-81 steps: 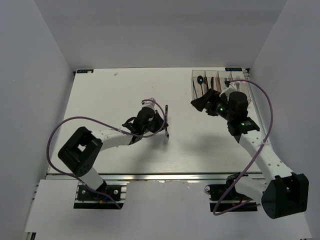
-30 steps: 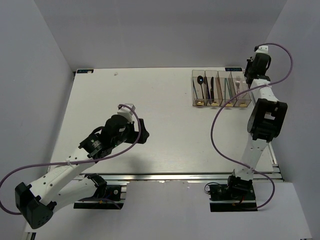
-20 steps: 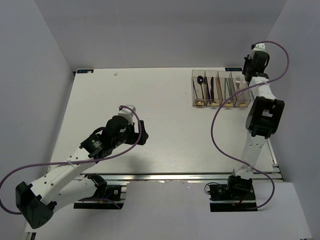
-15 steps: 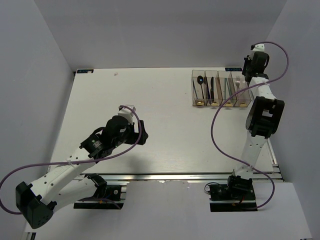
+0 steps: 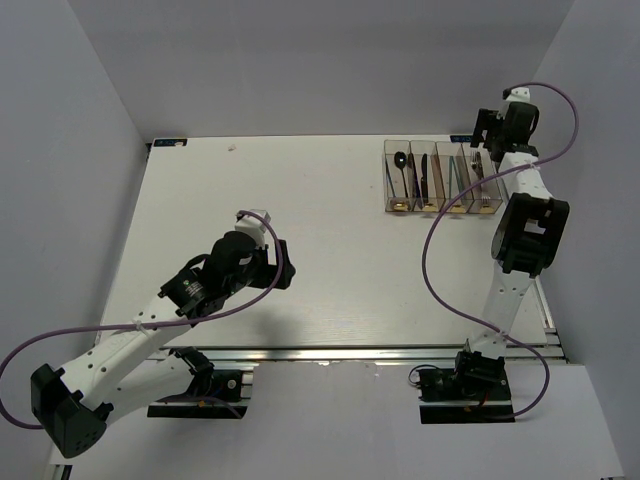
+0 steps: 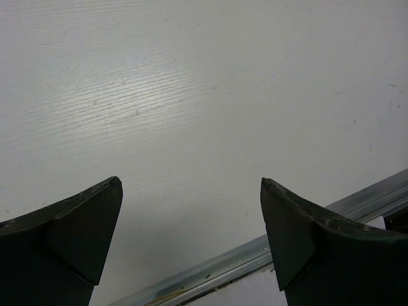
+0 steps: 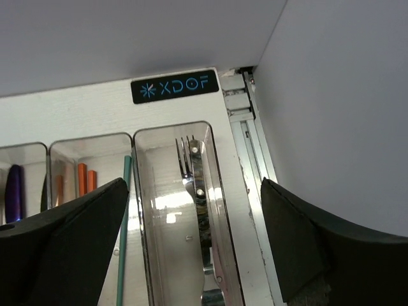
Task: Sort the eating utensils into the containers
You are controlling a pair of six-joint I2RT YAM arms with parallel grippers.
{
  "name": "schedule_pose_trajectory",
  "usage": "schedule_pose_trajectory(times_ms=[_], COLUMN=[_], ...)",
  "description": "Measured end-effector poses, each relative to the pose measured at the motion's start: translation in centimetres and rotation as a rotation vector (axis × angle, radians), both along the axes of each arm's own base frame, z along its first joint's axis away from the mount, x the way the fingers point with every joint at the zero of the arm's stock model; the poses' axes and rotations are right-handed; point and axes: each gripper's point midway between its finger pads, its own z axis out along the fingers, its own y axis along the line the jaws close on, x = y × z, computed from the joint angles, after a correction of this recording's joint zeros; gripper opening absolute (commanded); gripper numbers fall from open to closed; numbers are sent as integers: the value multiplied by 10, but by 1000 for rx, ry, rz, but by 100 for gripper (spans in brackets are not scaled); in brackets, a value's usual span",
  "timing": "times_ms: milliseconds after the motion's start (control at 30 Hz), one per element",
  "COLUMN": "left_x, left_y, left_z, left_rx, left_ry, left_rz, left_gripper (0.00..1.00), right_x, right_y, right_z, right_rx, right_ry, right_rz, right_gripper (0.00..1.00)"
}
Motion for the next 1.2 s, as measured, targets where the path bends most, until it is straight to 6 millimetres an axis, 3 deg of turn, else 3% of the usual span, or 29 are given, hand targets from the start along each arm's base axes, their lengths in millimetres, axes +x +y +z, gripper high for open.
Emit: schedule_pose_trajectory(times_ms=[200,333,433,500,633,700,800,967,1067,1200], left_x=[6,26,52,69,96,99,92,59,44,32], left_y=[11,43,79,106,150,165,178,193,199,203], left_z=[3,-2,0,13,70,98,112,100,101,100], left_rx=[16,81,141,168,168,161,158,148,118,88], left_ry=[-23,-24,-7,-20,-135,-206,-267,-317,-353,-384], left_rz=[57,234,420,544,751,822,866,870,873,881], left_gripper=[98,98,98,98,98,98,98,98,98,98], right_x=[5,-14,-58,-100,-192,-237,-292,-354,-375,-386], right_y=[1,16,45,76,151,171,170,170,173,177], right_z=[33,62,99,135,206,227,225,184,163,131], right_rx=[47,112,144,150,174,194,220,244,252,248], right_ry=[-44,-44,-52,-87,-209,-264,-286,-215,-167,-90], right_rz=[-26,-48,-46,-17,125,186,208,248,275,303], right_gripper=[89,89,89,89,89,89,89,89,89,89])
